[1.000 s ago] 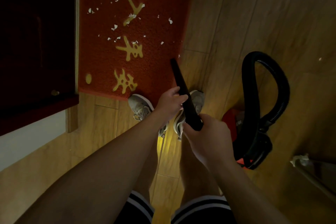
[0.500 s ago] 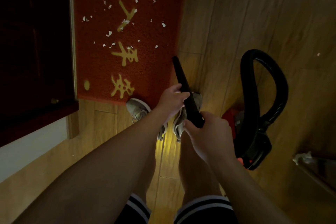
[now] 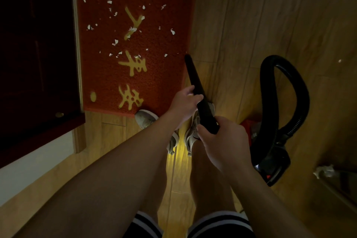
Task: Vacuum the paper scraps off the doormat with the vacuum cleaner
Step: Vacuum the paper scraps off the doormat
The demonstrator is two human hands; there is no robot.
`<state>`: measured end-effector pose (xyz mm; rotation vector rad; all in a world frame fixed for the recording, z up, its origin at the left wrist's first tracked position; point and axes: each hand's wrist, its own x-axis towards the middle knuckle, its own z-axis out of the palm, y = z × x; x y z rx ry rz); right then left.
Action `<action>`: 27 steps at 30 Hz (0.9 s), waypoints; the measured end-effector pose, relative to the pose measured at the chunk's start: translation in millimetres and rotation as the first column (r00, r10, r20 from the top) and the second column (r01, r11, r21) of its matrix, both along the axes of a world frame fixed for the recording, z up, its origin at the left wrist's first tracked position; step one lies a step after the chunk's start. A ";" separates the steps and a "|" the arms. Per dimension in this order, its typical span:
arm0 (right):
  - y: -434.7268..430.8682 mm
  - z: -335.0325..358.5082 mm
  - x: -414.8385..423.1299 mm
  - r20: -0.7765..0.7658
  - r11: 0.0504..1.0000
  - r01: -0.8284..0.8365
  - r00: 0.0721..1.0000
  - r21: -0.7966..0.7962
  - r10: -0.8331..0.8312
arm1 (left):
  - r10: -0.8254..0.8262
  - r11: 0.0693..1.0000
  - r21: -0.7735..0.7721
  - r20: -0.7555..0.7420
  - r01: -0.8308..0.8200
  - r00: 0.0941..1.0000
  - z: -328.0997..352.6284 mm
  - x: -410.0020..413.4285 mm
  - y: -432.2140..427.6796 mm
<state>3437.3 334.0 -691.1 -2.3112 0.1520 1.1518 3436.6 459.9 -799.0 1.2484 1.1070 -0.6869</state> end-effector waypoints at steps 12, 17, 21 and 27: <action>14.5 2.1 15.4 -0.064 0.997 0.053 0.997 0.053 -0.050 | 0.051 0.999 0.006 -0.007 -0.051 0.999 -2.5 9.0 15.7; 17.4 5.1 14.1 -0.058 0.998 0.019 0.998 0.053 -0.016 | 0.087 0.996 0.024 -0.020 -0.087 0.996 -3.4 1.5 21.5; 22.0 2.5 14.2 -0.060 0.998 -0.023 0.998 0.060 0.027 | 0.093 0.995 0.042 -0.026 -0.091 0.995 -3.1 -1.3 26.0; 28.9 -1.3 20.2 -0.067 0.995 -0.087 0.994 0.047 0.090 | 0.124 0.990 0.067 -0.017 -0.122 0.992 -0.8 1.6 34.8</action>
